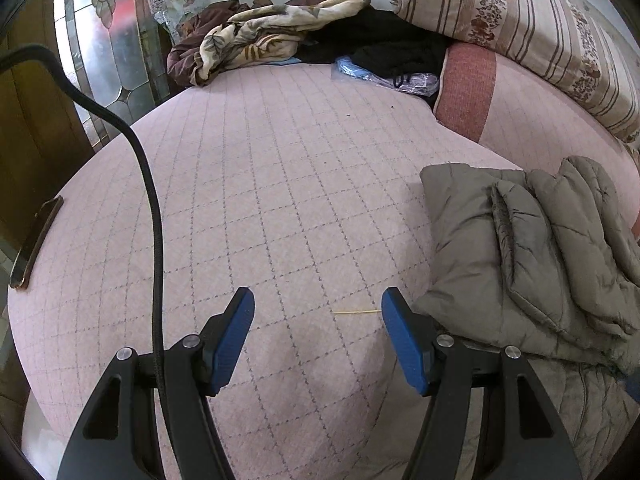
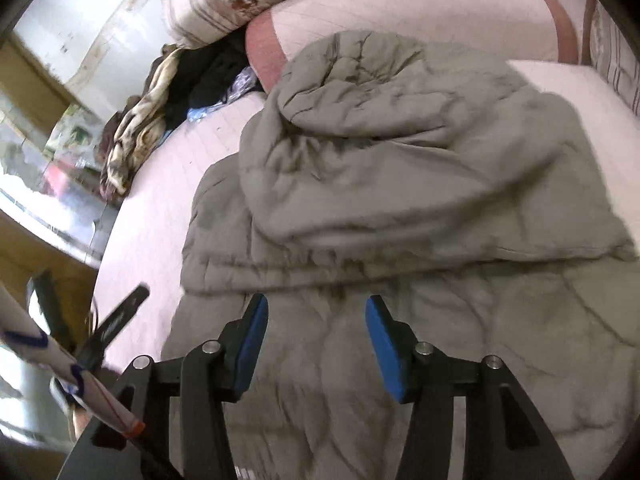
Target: Fold large clothes
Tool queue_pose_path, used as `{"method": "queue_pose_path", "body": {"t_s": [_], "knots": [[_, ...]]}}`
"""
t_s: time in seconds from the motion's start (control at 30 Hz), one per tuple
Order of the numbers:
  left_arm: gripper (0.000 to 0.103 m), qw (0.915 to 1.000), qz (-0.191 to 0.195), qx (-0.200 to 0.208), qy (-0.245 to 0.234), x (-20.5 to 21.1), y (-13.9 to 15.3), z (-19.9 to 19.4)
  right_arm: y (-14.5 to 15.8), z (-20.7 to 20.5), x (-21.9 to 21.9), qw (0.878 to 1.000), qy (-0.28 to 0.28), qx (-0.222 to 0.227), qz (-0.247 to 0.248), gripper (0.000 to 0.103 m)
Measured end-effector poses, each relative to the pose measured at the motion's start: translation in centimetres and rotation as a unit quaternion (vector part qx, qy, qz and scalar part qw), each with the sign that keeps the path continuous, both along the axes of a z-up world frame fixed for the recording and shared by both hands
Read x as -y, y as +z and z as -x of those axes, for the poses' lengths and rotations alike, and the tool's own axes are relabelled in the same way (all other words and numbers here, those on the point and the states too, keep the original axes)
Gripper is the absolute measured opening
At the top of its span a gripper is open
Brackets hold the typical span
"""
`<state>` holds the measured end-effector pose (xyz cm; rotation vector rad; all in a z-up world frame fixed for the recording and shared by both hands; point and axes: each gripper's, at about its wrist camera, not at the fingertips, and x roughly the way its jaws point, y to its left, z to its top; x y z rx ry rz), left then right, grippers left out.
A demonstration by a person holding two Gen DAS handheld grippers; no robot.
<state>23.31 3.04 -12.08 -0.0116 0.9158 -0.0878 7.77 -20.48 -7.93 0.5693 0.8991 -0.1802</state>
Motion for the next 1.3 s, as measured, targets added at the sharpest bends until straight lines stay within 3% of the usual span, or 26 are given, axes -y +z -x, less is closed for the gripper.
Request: {"method": "queue_pose_path", "body": {"t_s": [0.13,0.23,0.33,0.5,0.6,0.7,0.73,0.8,0.9,1.0,1.1,1.17,1.27,1.3], "knots": [[0.065,1.0000,0.007,0.001,0.003,-0.3,0.0,0.0,3.7,1.3,1.4,0.996,-0.030,0.025,0.079,0.055],[0.065,1.0000,0.003,-0.002,-0.002,-0.1,-0.1,-0.2,4.9,-0.7,3.9,0.991,-0.063,0.024,0.113,0.055],[0.065,1.0000,0.002,-0.005,-0.006,0.0,-0.2,-0.3,3.2,-4.9,5.5,0.988,-0.082,-0.003,0.128,0.055],[0.065,0.9995,0.024,-0.015,-0.016,-0.4,-0.1,-0.7,-3.9,-8.8,5.6,0.988,-0.050,-0.099,0.105,0.055],[0.065,0.9984,0.043,-0.022,-0.030,-0.2,-0.2,-0.7,-3.6,-8.7,4.5,0.984,-0.016,-0.099,0.149,0.055],[0.065,0.9974,0.048,-0.021,-0.050,0.4,-0.3,0.1,-0.7,-5.9,5.9,0.993,0.001,-0.052,0.103,0.059],[0.065,0.9968,0.050,-0.021,-0.059,0.7,-0.3,0.3,0.3,-4.5,6.8,0.996,-0.005,-0.034,0.086,0.064],[0.065,0.9948,0.057,-0.026,-0.080,1.4,-0.4,0.5,1.9,-1.6,9.2,0.998,-0.023,-0.007,0.059,0.090],[0.065,0.9902,0.074,-0.049,-0.108,2.4,-0.7,-0.3,2.4,2.7,14.6,0.998,-0.054,-0.005,0.041,0.095],[0.066,0.9789,0.112,-0.101,-0.138,3.6,-1.8,-2.7,0.1,5.0,20.2,0.994,-0.094,-0.045,0.037,0.095],[0.066,0.9714,0.124,-0.122,-0.162,4.7,-2.7,-4.9,-2.3,6.6,24.3,0.990,-0.128,-0.062,0.001,0.095],[0.071,0.9553,0.168,-0.149,-0.192,5.6,-3.8,-6.5,-4.0,7.0,26.3,0.987,-0.147,-0.056,-0.025,0.095],[0.072,0.9324,0.209,-0.200,-0.217,7.0,-6.2,-7.8,-7.7,6.2,27.9,0.983,-0.119,-0.028,-0.139,0.095],[0.072,0.9320,0.206,-0.201,-0.220,7.4,-6.7,-7.8,-8.7,5.5,27.7,0.981,-0.104,-0.023,-0.163,0.096]]}}
